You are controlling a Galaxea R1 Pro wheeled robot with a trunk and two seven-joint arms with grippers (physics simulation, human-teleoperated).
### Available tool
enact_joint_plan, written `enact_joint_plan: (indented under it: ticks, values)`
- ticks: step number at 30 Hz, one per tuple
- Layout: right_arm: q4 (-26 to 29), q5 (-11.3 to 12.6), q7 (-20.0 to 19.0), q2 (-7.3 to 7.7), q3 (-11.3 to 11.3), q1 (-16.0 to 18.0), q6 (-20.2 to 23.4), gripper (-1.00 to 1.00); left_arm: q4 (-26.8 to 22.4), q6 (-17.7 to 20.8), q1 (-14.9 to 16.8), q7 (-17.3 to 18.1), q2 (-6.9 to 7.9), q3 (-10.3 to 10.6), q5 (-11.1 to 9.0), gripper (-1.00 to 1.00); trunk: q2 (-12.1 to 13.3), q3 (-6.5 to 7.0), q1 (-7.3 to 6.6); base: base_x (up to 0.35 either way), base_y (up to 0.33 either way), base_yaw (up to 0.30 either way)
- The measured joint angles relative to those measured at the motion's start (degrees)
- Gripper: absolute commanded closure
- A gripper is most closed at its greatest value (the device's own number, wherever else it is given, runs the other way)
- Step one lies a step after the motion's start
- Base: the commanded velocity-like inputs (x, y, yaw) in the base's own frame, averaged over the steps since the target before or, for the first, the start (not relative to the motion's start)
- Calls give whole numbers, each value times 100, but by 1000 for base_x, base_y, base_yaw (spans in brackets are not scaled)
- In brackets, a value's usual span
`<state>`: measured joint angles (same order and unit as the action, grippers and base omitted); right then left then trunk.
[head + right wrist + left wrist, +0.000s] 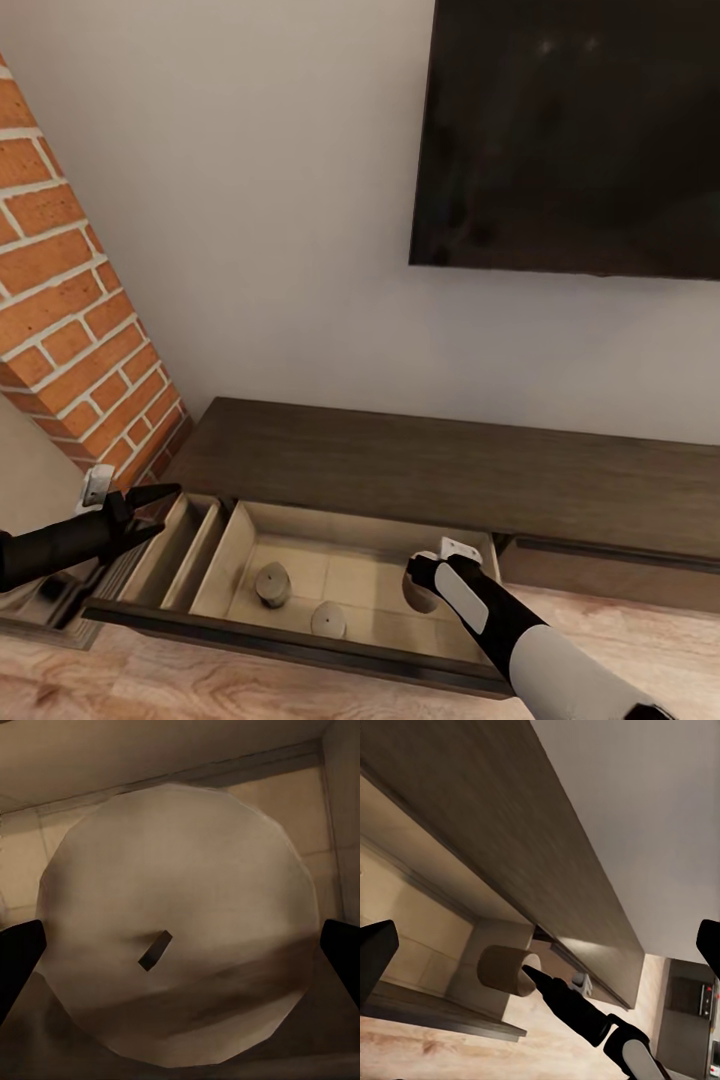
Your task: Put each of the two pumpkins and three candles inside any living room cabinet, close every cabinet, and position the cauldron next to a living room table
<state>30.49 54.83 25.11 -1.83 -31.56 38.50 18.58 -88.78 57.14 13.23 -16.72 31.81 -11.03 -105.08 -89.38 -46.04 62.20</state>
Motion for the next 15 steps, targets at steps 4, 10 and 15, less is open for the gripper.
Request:
enact_joint_plan:
  ticks: [4,10,15]
  values:
    - [-7,2,-15,-10,4,2,-9,100,0,0,0,0,0,0,1,-100,-160,-72,88,0,0,0]
    - [-1,10,-28,-10,10,3,-30,100,-1,0,0,2,0,0,-2,-100,-401,-180,220,0,0,0]
    - [4,-1,-35,-9,8,3,-39,100,4,0,0,0,0,0,-3,-100,-602,-269,330,0,0,0]
